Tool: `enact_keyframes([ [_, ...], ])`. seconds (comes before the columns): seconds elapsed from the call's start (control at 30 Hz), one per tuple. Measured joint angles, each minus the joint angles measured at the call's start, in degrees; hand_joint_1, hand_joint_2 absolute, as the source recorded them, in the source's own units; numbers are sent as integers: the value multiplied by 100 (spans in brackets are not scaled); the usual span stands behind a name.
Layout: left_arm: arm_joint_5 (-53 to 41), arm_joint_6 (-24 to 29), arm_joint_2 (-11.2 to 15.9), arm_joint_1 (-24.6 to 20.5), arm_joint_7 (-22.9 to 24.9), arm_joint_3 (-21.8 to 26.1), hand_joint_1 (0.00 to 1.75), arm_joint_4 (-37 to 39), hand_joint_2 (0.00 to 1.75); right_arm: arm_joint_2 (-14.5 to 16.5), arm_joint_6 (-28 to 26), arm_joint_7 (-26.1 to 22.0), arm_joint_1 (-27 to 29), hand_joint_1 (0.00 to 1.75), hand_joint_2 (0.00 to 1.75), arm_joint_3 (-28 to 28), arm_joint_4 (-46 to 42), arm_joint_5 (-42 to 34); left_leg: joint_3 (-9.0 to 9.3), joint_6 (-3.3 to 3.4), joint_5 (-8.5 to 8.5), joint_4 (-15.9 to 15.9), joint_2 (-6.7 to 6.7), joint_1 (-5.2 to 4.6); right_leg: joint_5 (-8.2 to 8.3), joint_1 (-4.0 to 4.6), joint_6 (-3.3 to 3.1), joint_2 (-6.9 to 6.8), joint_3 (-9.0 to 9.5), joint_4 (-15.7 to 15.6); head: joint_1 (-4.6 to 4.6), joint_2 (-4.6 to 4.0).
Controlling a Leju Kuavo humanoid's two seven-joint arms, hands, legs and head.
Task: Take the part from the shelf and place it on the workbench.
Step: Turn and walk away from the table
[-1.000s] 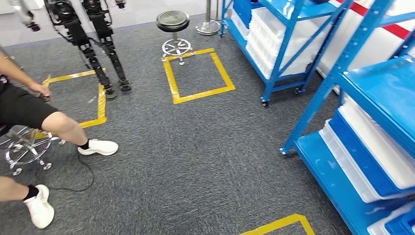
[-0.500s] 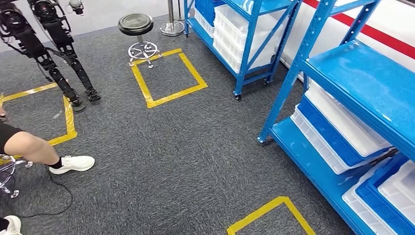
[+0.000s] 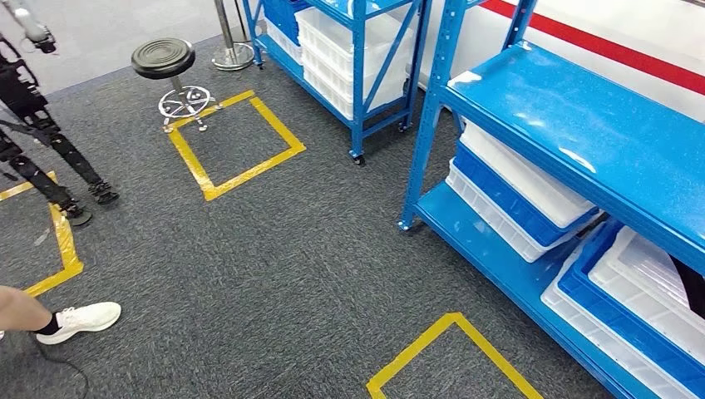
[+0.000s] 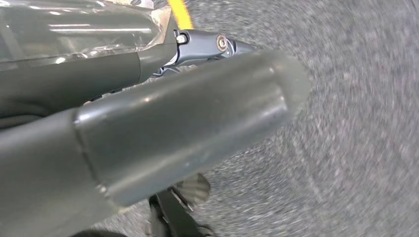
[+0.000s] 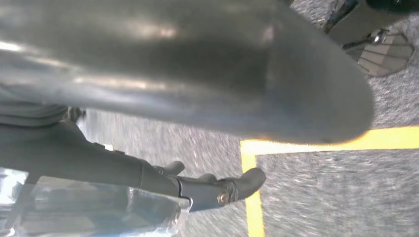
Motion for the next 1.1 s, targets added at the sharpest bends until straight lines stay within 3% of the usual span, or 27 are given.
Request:
enact_keyframes([
  [0.17, -25, 27, -2, 11, 14, -89, 0, 4, 0, 11, -15, 10, 15, 0, 0, -65, 0, -11, -144, 0, -41, 258, -20, 0, 2, 10, -4, 98, 1, 1, 0, 0],
  [0.2, -23, 72, -8, 13, 38, -149, 0, 5, 0, 16, -18, 15, 32, 0, 0, -108, 0, -3, -91, 7, 137, 84, -40, 7, 1, 12, -2, 201, 11, 7, 0, 0],
  [0.27, -13, 191, -24, 15, 97, -266, 0, 10, 0, 26, -22, 14, 53, 0, 0, -195, 0, 49, 202, 42, 607, -707, -276, 25, 2, 37, 42, 487, -10, 43, 2, 0],
  [0.3, -5, 247, -44, 7, 120, -320, 0, 11, 0, 27, -21, 9, 71, 0, 0, -225, 0, 79, 378, 105, 856, -1161, -326, 33, 12, 48, 105, 630, -48, 57, 4, 0],
  [0.33, -5, 276, -61, -1, 126, -352, 0, 11, 0, 26, -19, 2, 81, 0, 0, -241, 0, 99, 462, 172, 943, -1386, -347, 27, -2, 59, 161, 612, -114, 106, 7, 0],
  [0.37, -6, 290, -77, -11, 126, -378, 0, 10, 0, 23, -17, -2, 92, 0, 0, -248, 0, 107, 468, 245, 980, -1428, -225, 10, -62, 56, 200, 496, -211, 221, 19, 0],
  [0.43, -9, 299, -90, -5, 122, -400, 0, 8, 0, 22, -17, -6, 85, 0, 0, -257, 0, 108, 480, 323, 1023, -1484, -33, -12, -360, 53, 185, 137, -525, 807, 39, 0],
  [0.5, -10, 301, -95, 12, 121, -403, 0, 9, 0, 23, -16, -10, 73, 0, 0, -260, 0, 108, 462, 332, 1022, -1484, 152, -27, -654, 36, 188, 12, -885, 1537, 48, 0],
  [0.53, -12, 301, -99, 14, 121, -405, 0, 9, 0, 22, -16, -12, 78, 0, 0, -261, 0, 107, 456, 331, 1020, -1483, 236, -29, -691, 25, 223, -4, -951, 1692, 48, 0],
  [0.57, -14, 301, -104, 13, 122, -406, 0, 9, 0, 20, -15, -13, 87, 0, 0, -264, 0, 105, 452, 326, 1017, -1482, 312, -27, -650, 15, 273, -21, -905, 1640, 49, 0],
  [0.6, -20, 300, -109, 11, 126, -408, 0, 9, 0, 14, -15, -14, 94, 0, 0, -266, 0, 102, 457, 313, 1010, -1480, 383, -22, -529, 5, 330, -79, -715, 1319, 49, 0],
  [0.67, -42, 297, -113, 13, 143, -419, 0, 9, 0, 8, -14, -14, 88, 0, 0, -271, -1, 94, 486, 259, 977, -1467, 515, -37, -261, 12, 397, -361, -222, 479, 54, 0],
  [0.73, -65, 295, -107, 13, 168, -441, 0, 9, 0, 11, -13, -14, 68, 0, 0, -275, -2, 85, 531, 180, 935, -1456, 644, -67, -119, 45, 344, -535, 16, 60, 44, 0],
  [0.8, -72, 295, -104, -16, 192, -465, 0, 5, 0, 14, -11, -13, 74, 0, 0, -277, -2, 85, 585, 104, 907, -1468, 762, -63, -90, 63, 249, -423, -3, 40, 28, 0],
  [0.83, -72, 297, -100, -41, 205, -474, 0, 1, 0, 14, -10, -12, 85, 0, 0, -278, -2, 89, 597, 64, 869, -1439, 711, -45, -83, 38, 209, -355, 1, 30, 22, 0],
  [0.9, -72, 303, -94, -59, 221, -487, 0, -4, 0, 16, -5, -11, 88, 0, 0, -278, -2, 101, 482, 7, 614, -1105, 394, -8, -55, -24, 95, -220, 27, 6, 9, 0],
  [0.93, -71, 306, -91, -54, 228, -491, 0, -3, 0, 20, -3, -12, 83, 0, 0, -278, -2, 106, 332, -5, 404, -758, 188, 4, -45, -35, 51, -150, 29, 2, 1, 0],
  [1.0, -65, 310, -89, -27, 243, -496, 0, 2, 0, 33, 2, -14, 75, 0, 0, -278, -2, 109, -41, -6, 45, 28, 0, 7, -35, -6, 2, 16, 20, 5, -4, 0],
  [1.03, -62, 312, -87, -18, 247, -497, 0, 3, 0, 37, 6, -14, 80, 0, 0, -278, -2, 109, -155, -4, 16, 232, -24, 7, -33, 7, -3, 107, 21, 8, -4, 0],
  [1.07, -59, 314, -84, -11, 250, -497, 0, 4, 0, 39, 9, -14, 89, 0, 0, -278, -2, 109, -171, 4, 112, 218, -36, 8, -30, 13, -6, 198, 28, 12, -4, 0],
  [1.1, -57, 316, -81, -9, 250, -497, 0, 4, 0, 40, 12, -14, 95, 0, 0, -278, -2, 109, -75, 18, 315, -37, -58, 9, -30, 16, -5, 286, 38, 14, -4, 0],
])
